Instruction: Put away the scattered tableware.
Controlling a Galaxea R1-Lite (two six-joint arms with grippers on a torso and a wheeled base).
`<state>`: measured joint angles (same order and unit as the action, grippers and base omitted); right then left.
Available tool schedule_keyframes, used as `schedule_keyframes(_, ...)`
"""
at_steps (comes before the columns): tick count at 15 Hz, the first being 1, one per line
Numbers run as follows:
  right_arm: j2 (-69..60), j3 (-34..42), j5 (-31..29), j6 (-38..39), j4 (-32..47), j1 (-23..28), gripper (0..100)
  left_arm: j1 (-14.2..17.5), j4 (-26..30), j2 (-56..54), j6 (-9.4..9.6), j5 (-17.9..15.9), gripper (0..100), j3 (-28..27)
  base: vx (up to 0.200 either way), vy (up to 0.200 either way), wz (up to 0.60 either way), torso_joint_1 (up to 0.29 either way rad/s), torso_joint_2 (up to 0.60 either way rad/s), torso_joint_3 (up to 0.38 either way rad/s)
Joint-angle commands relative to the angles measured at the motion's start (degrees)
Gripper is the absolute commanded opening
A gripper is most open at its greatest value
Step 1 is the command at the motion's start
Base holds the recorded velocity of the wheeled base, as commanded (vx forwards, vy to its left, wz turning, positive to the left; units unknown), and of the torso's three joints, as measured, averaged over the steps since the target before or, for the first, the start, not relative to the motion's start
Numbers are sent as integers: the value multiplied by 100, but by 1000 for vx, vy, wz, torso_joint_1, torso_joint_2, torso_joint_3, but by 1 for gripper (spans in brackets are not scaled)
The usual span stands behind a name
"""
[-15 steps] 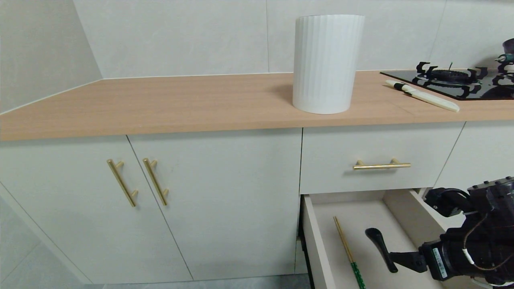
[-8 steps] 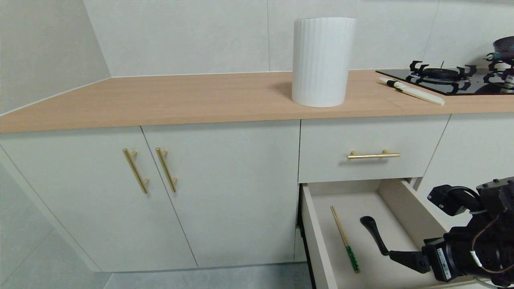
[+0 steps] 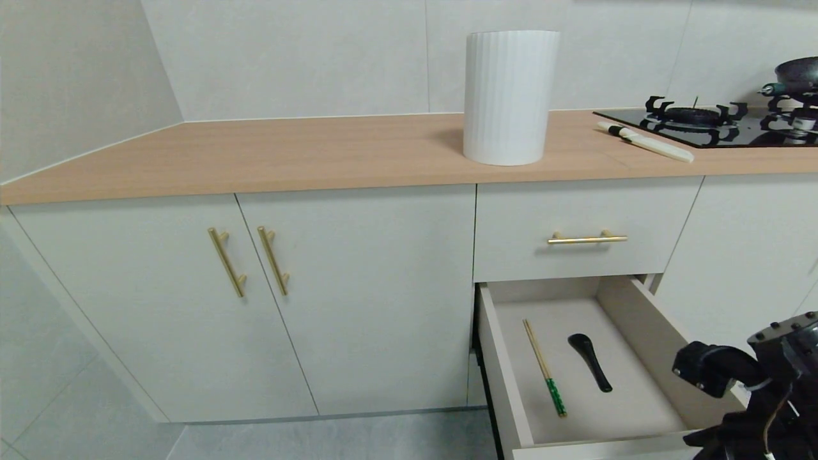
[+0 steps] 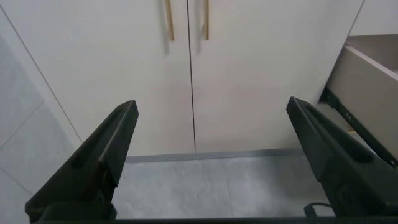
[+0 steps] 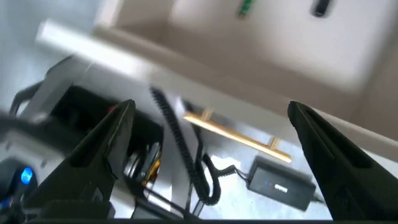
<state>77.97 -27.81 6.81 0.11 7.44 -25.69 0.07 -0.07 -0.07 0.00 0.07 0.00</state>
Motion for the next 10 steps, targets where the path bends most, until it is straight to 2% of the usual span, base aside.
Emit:
schedule_keyframes(1,16,-23,22,-20,302,-297,100,1,-1,7,0,1,100,0,0,0,0,0,0,0)
schedule_keyframes(3,219,-32,-31,-29,654,-481,100,1,-1,7,0,1,100,0,0,0,0,0,0,0)
schedule_keyframes(8,1097,-252,-497,112,663,-367,100,1,-1,7,0,1,100,0,0,0,0,0,0,0)
schedule_keyframes(10,1291,-383,-611,446,663,-367,100,1,-1,7,0,1,100,0,0,0,0,0,0,0)
